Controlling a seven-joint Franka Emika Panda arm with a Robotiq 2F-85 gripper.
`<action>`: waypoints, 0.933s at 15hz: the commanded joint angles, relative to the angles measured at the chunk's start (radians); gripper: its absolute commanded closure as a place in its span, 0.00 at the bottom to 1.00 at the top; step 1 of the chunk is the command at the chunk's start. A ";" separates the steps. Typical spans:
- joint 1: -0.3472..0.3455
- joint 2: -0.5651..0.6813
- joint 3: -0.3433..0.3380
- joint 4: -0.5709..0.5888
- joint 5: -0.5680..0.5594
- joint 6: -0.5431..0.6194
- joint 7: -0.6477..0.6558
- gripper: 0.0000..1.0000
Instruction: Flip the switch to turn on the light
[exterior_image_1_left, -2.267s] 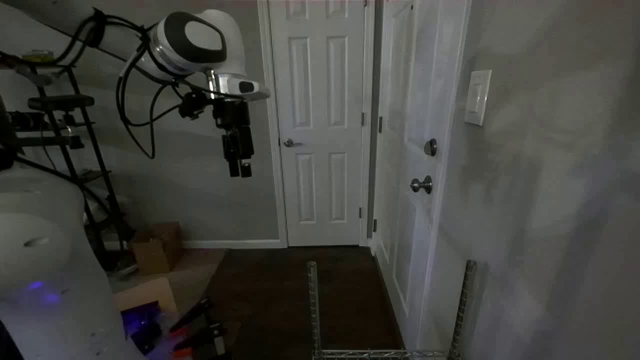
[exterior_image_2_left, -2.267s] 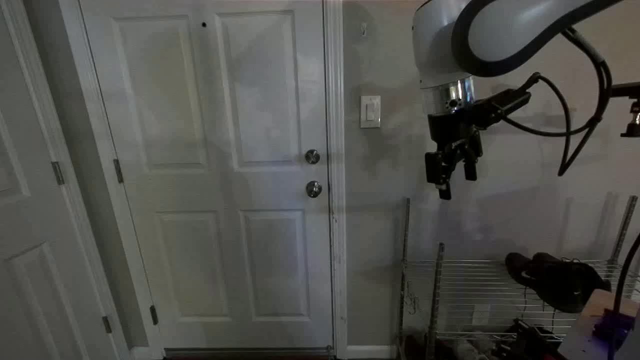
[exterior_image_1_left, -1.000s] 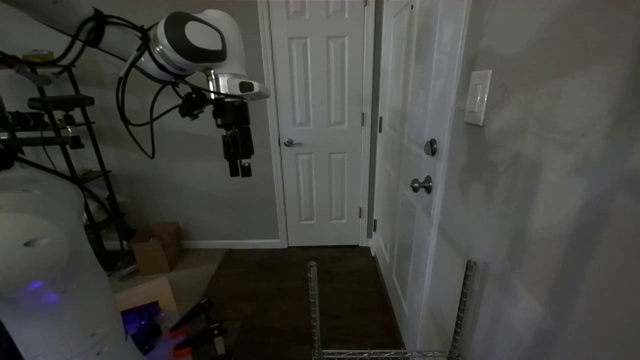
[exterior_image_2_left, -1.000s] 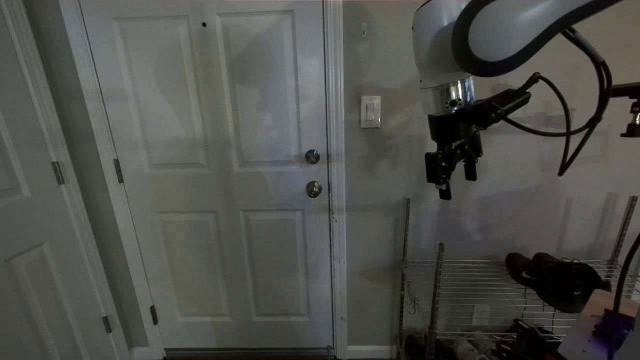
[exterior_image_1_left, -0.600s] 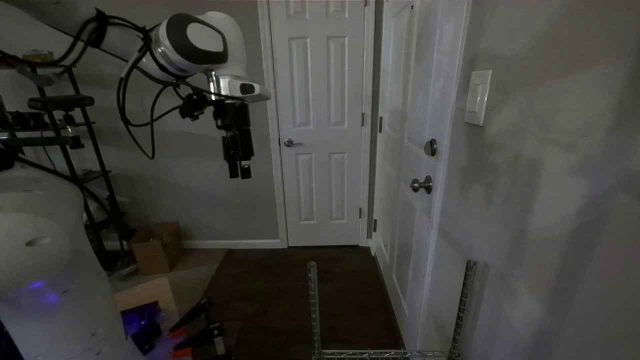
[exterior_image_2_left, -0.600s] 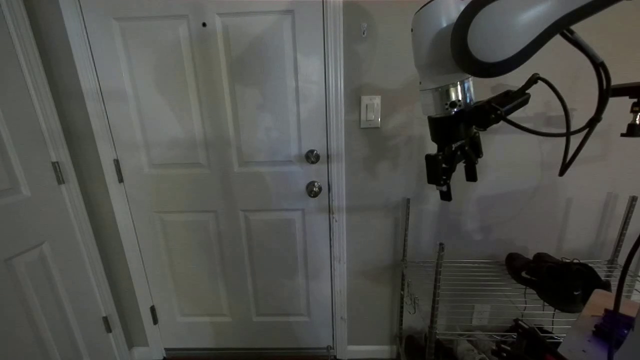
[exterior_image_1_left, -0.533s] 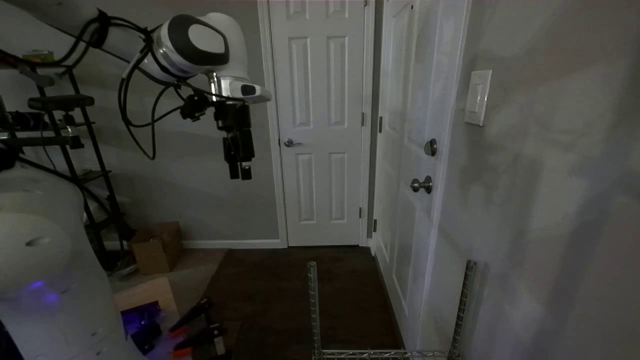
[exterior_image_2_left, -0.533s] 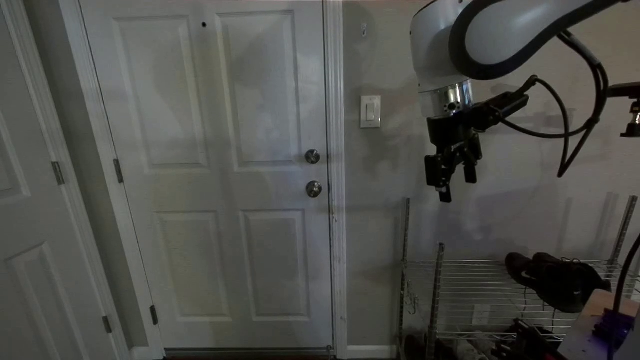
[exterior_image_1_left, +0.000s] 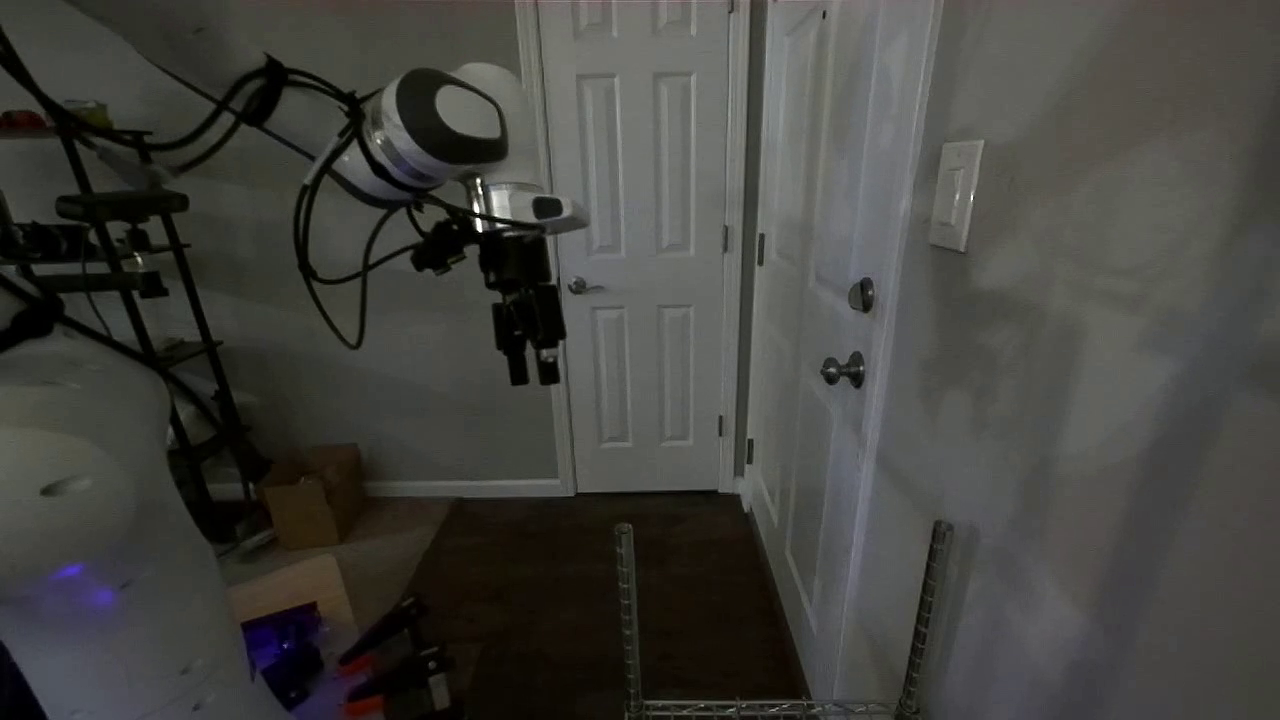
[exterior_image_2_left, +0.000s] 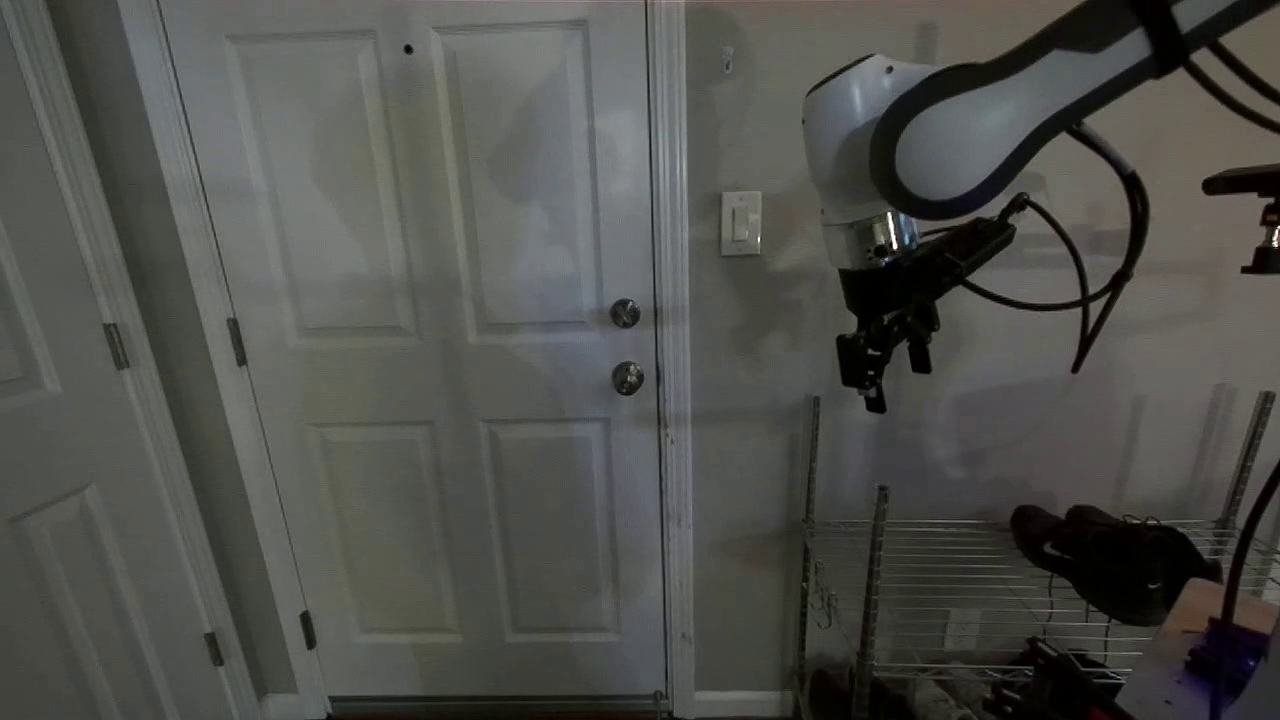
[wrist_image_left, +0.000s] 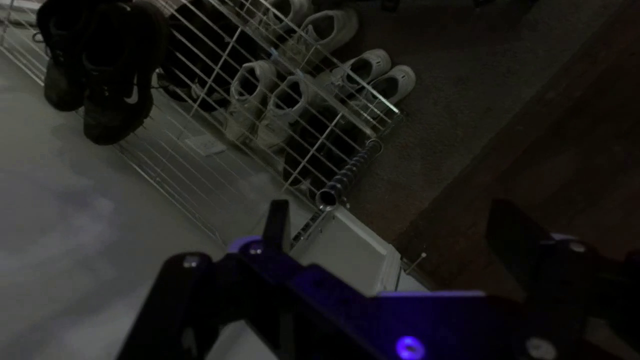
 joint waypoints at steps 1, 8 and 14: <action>-0.054 0.099 -0.019 0.047 -0.176 0.075 0.028 0.00; -0.111 0.237 -0.104 0.160 -0.470 0.185 0.062 0.00; -0.110 0.326 -0.170 0.243 -0.729 0.314 0.213 0.00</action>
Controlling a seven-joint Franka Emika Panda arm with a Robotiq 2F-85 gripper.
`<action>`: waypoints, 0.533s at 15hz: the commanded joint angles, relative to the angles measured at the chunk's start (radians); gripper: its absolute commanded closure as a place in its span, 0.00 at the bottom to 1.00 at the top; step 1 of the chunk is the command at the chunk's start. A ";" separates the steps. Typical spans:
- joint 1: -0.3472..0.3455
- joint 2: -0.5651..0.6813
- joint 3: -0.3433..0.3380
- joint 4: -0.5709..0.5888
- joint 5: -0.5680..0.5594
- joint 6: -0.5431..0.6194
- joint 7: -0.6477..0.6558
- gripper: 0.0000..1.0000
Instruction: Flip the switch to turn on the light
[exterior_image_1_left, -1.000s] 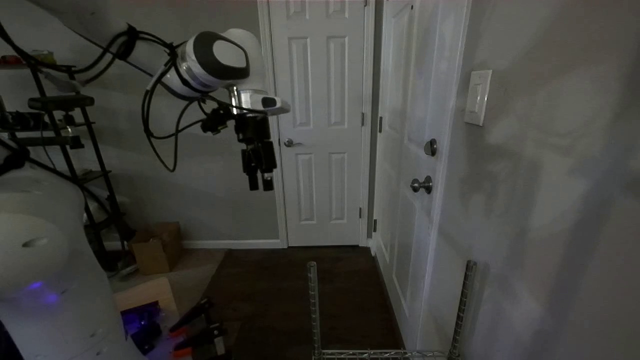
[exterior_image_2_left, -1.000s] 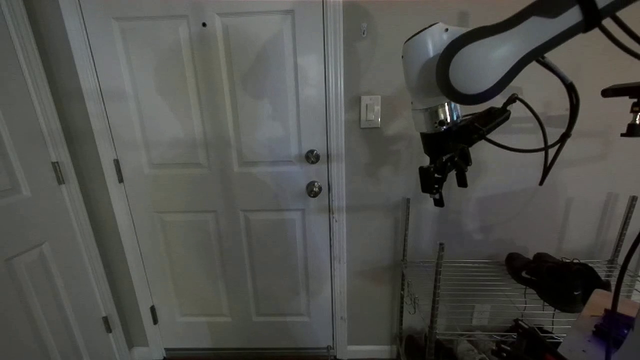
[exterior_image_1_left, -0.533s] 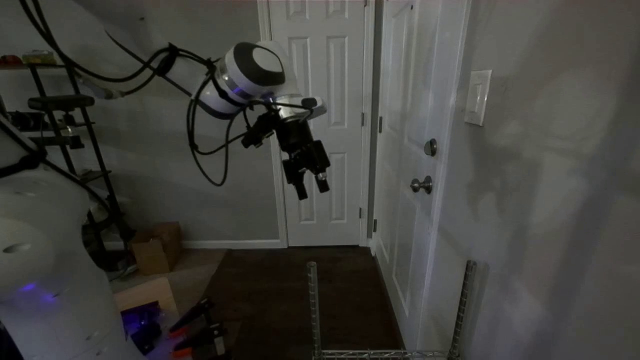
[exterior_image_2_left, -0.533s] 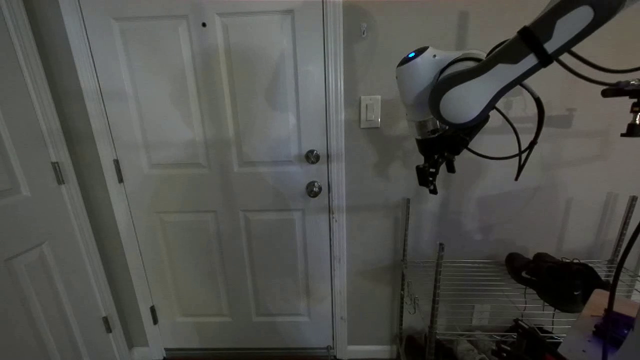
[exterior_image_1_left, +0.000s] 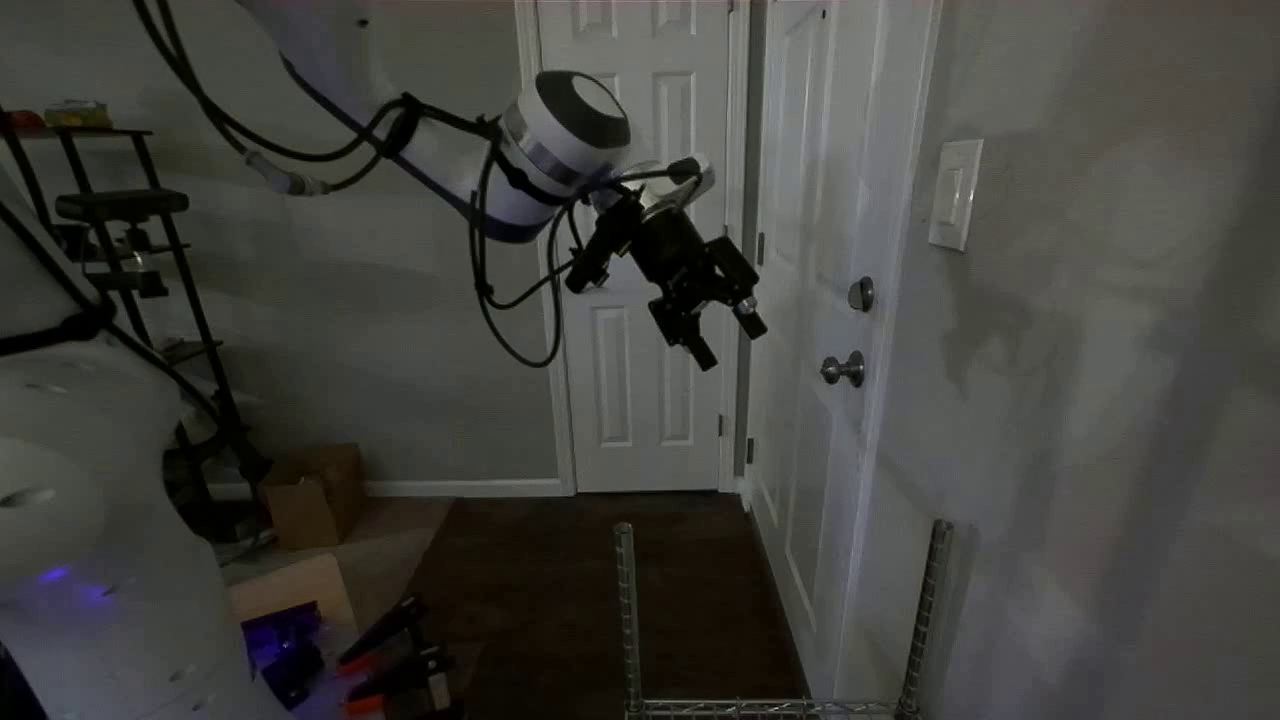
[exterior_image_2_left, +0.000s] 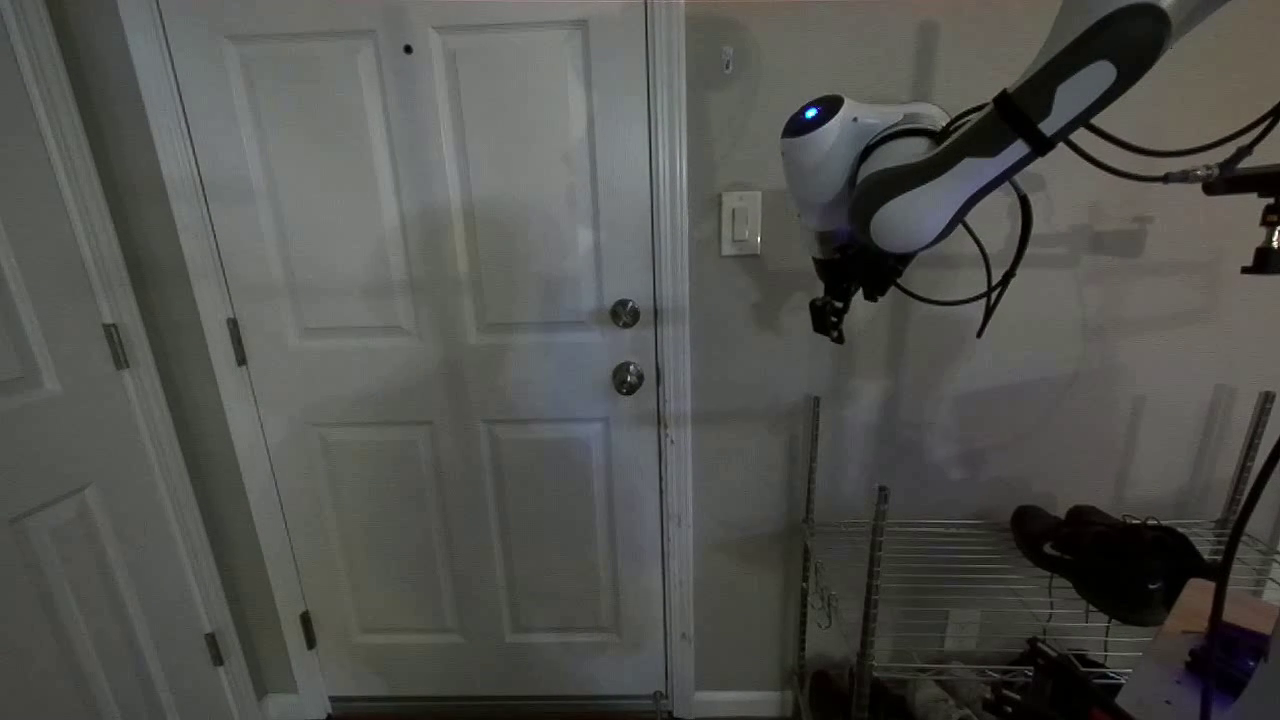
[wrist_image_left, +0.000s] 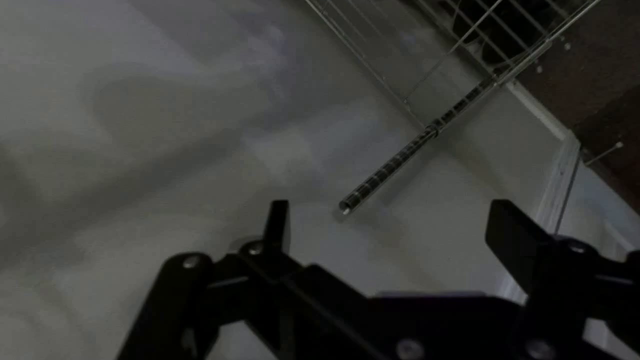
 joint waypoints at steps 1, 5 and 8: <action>-0.008 0.080 -0.036 0.028 -0.172 0.100 0.136 0.00; 0.008 0.194 -0.081 0.044 -0.357 0.164 0.317 0.00; 0.057 0.242 -0.070 0.041 -0.497 0.110 0.506 0.02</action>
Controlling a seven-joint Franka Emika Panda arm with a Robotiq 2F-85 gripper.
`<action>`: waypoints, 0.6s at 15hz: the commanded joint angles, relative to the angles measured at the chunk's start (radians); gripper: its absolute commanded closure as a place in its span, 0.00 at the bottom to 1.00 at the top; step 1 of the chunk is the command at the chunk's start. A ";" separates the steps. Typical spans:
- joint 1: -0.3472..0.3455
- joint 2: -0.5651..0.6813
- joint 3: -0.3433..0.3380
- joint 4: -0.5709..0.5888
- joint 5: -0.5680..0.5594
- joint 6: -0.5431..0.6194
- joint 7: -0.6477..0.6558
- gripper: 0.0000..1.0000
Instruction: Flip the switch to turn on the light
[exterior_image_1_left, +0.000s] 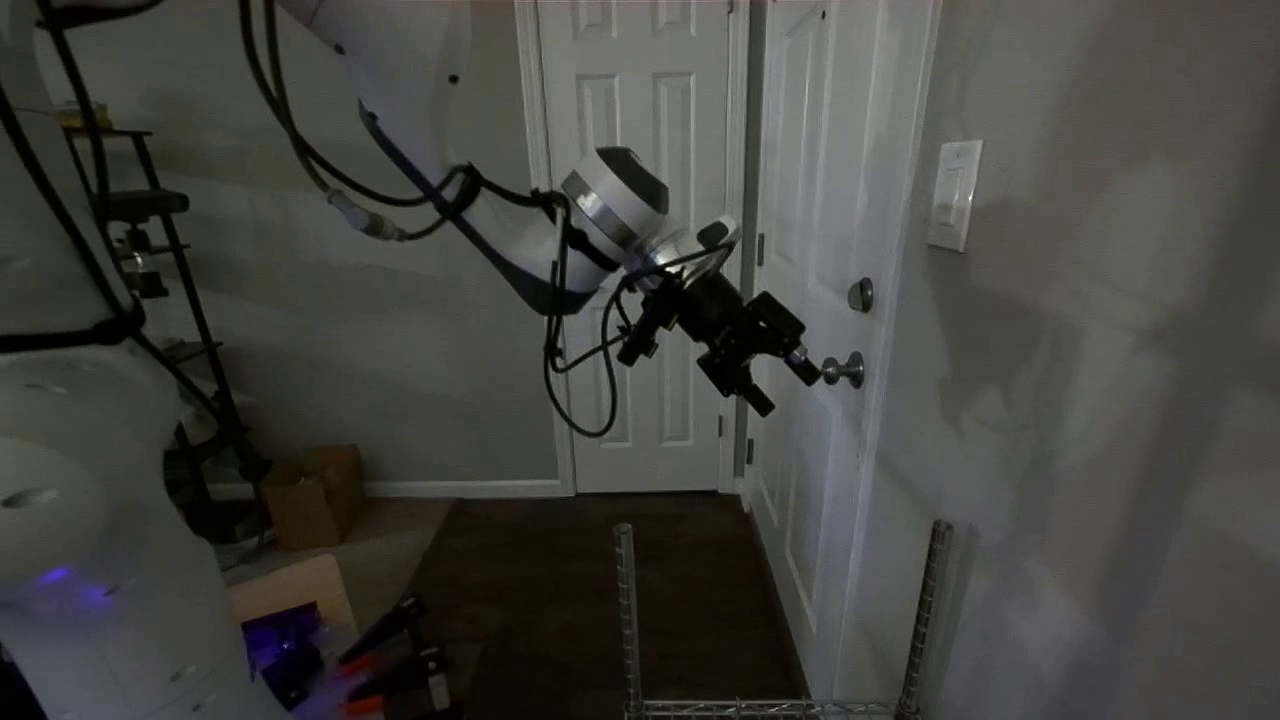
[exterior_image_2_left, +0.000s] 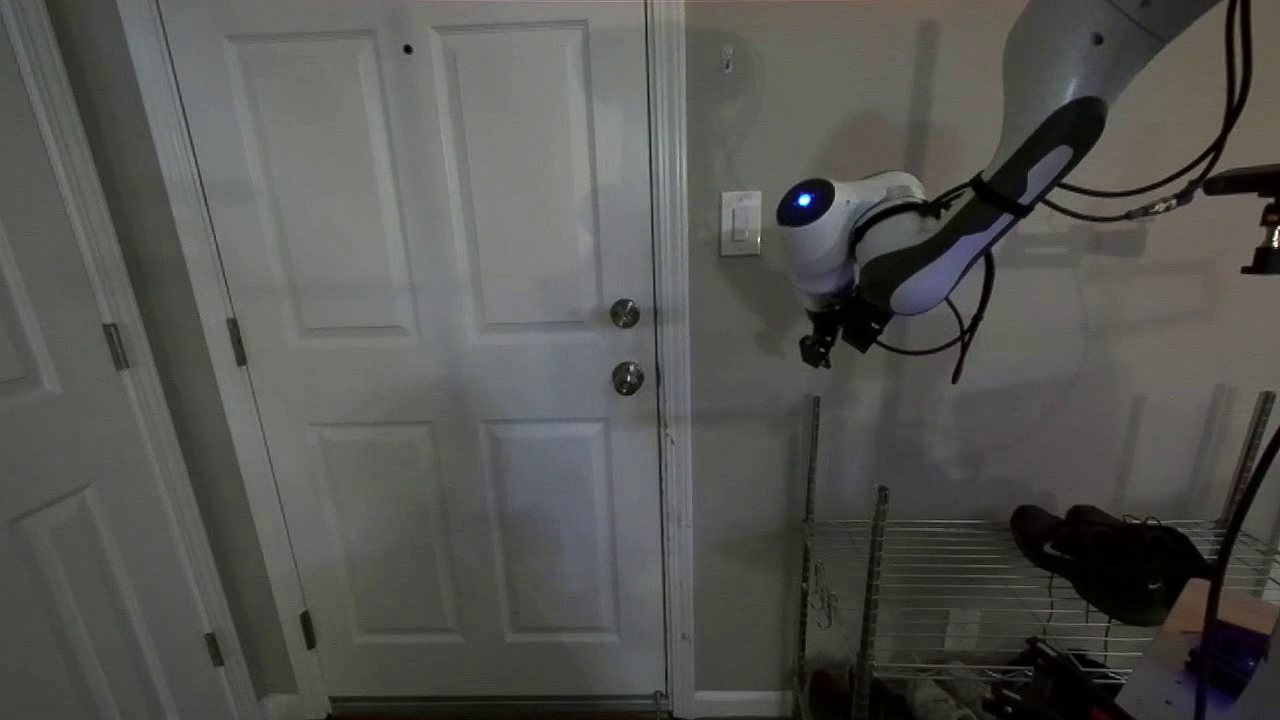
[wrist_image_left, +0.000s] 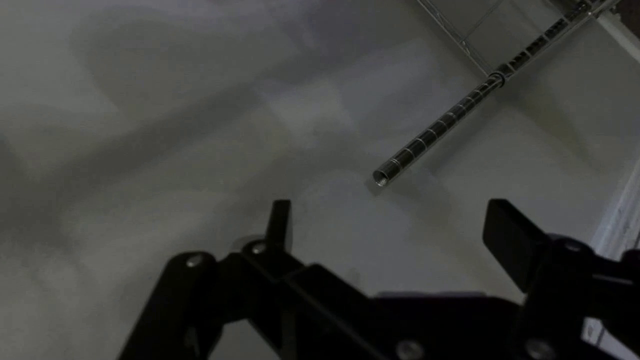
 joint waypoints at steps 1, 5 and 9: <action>0.073 0.055 0.019 0.010 -0.142 -0.075 0.221 0.01; 0.183 0.073 0.084 0.006 -0.169 -0.264 0.387 0.00; 0.271 0.081 0.148 0.017 -0.158 -0.498 0.468 0.00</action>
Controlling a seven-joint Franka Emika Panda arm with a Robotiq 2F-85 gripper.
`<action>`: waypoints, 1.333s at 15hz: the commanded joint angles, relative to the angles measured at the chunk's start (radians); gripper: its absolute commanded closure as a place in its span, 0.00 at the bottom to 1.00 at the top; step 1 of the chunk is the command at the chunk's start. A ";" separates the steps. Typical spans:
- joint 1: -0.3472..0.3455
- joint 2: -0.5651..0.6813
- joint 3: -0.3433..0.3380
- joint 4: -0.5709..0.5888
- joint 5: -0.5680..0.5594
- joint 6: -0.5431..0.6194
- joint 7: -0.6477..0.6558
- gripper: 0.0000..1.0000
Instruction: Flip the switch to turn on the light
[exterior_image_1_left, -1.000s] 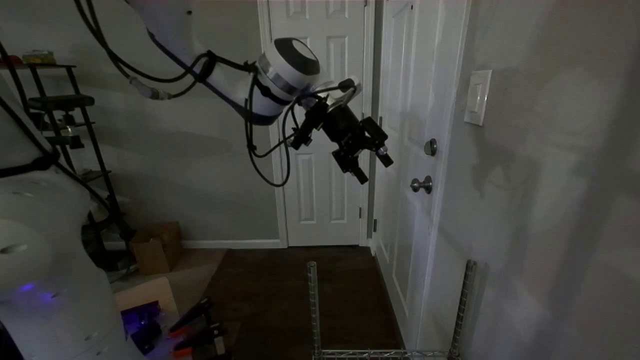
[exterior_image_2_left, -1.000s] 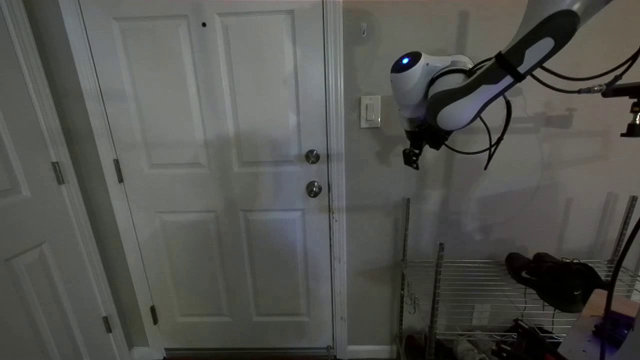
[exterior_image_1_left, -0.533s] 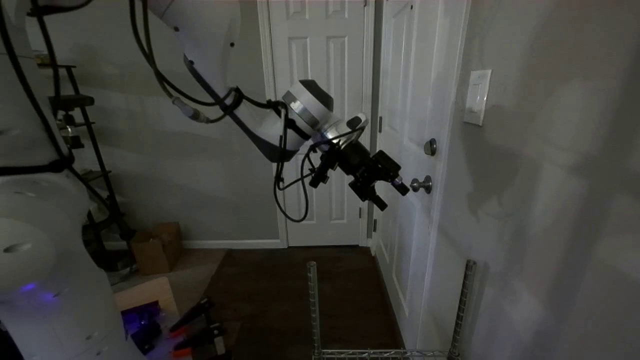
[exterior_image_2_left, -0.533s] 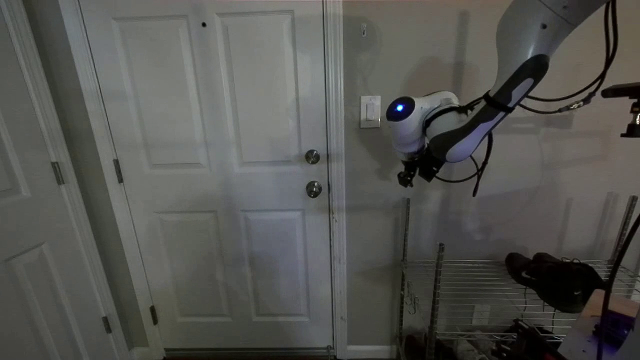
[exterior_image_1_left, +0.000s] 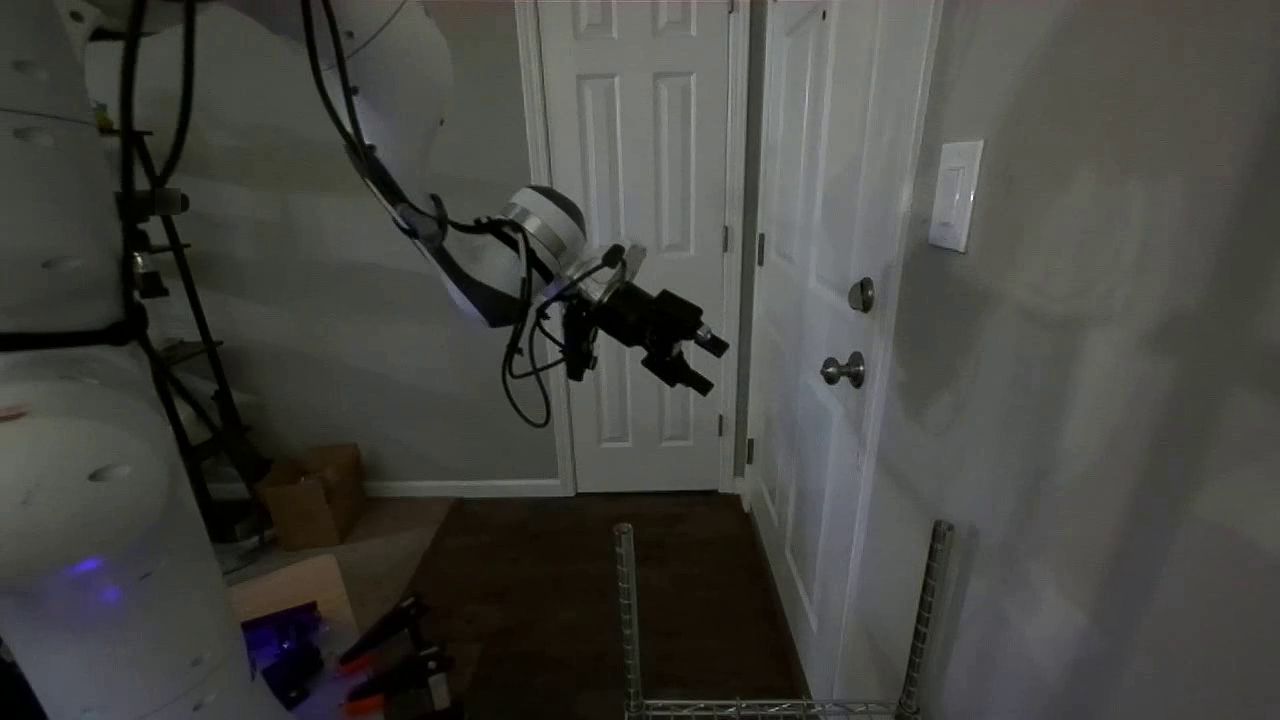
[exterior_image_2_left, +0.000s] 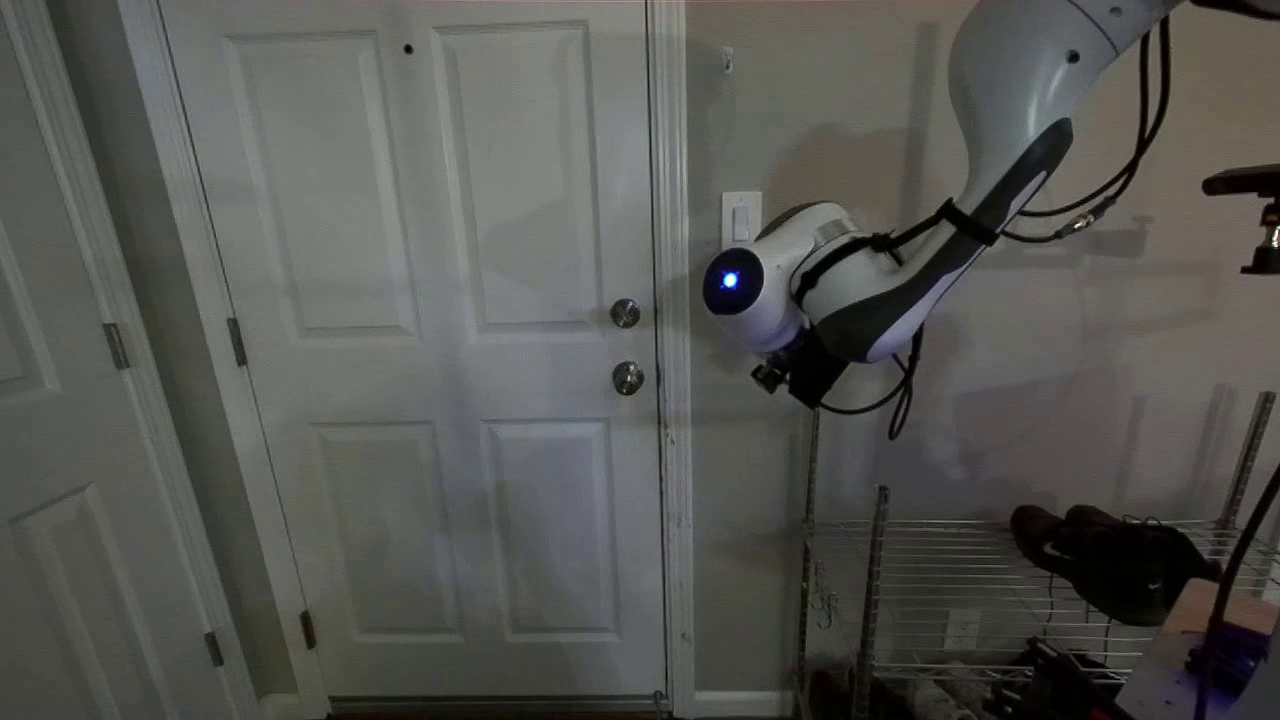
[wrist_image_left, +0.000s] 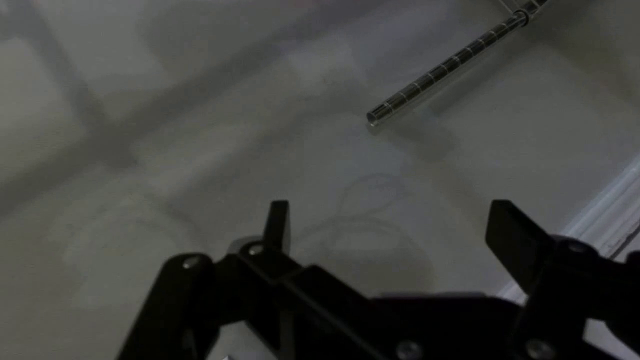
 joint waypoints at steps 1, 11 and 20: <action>0.054 0.009 0.041 0.016 -0.013 -0.183 0.073 0.00; 0.065 -0.048 0.047 -0.004 -0.220 -0.300 0.348 0.00; 0.008 -0.135 -0.008 -0.005 -0.412 -0.137 0.415 0.00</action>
